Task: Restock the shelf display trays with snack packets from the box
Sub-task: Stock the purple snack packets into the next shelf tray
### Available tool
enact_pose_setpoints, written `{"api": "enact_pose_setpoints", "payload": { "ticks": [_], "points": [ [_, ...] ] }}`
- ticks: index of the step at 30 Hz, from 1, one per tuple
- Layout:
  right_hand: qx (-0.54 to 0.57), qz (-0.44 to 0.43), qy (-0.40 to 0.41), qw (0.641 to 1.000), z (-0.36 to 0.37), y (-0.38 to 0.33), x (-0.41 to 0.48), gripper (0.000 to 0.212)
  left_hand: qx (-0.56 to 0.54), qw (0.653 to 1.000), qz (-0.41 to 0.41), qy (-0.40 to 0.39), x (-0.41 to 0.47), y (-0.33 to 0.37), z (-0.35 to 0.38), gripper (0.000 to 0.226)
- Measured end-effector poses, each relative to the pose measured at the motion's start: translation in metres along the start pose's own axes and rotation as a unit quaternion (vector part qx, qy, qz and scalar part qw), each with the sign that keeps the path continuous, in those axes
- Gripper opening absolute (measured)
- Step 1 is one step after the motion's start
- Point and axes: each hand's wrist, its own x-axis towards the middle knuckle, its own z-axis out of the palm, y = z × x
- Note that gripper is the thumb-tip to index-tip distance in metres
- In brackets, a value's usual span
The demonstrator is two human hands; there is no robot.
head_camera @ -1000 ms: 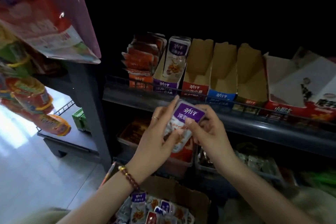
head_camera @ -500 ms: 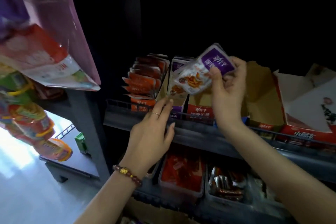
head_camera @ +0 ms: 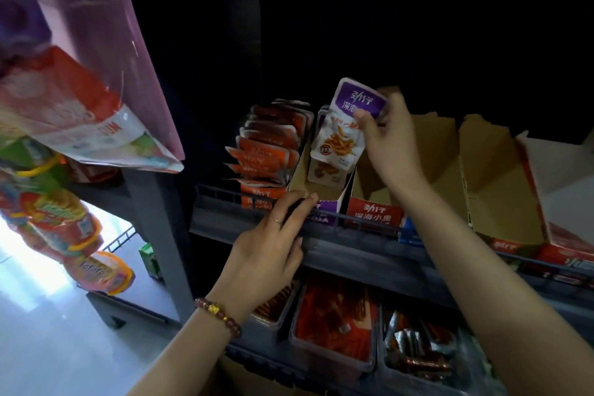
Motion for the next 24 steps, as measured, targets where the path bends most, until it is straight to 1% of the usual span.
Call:
{"api": "enact_pose_setpoints", "payload": {
  "ticks": [2,4,6,7,9,13,16,20,24],
  "points": [
    [-0.031,-0.014,-0.017,0.999,0.000,0.000,0.003,0.033,-0.012,1.000,0.003,-0.006,0.000,-0.001,0.000,0.068],
    [-0.072,-0.011,-0.060,0.996,0.003,0.001,0.004,0.034,-0.022,1.000,0.001,-0.011,0.000,-0.002,0.001,0.069],
    [-0.149,-0.004,-0.101,0.984,0.008,0.005,0.001,0.039,-0.027,1.000,0.000,-0.014,0.000,-0.002,0.000,0.069],
    [-0.191,0.001,-0.109,0.976,0.011,0.007,-0.001,0.042,-0.029,0.999,0.001,-0.016,0.000,-0.002,0.000,0.069],
    [-0.238,0.016,-0.099,0.966,0.017,0.008,-0.008,0.045,-0.035,0.999,0.000,-0.017,-0.001,-0.002,0.000,0.070],
    [-0.319,0.004,-0.041,0.947,0.021,0.004,-0.015,0.042,-0.046,0.999,-0.007,-0.022,-0.001,-0.001,0.001,0.074],
    [-0.334,0.001,-0.015,0.942,0.023,0.007,-0.014,0.040,-0.043,0.999,-0.008,-0.022,-0.001,-0.002,0.001,0.074],
    [-0.356,-0.007,-0.006,0.935,0.028,0.010,-0.011,0.036,-0.039,0.999,-0.006,-0.018,0.000,-0.003,0.002,0.071],
    [-0.365,0.001,-0.003,0.931,0.028,0.011,-0.009,0.037,-0.041,0.999,-0.003,-0.010,-0.001,-0.004,0.002,0.073]
  ]
}}
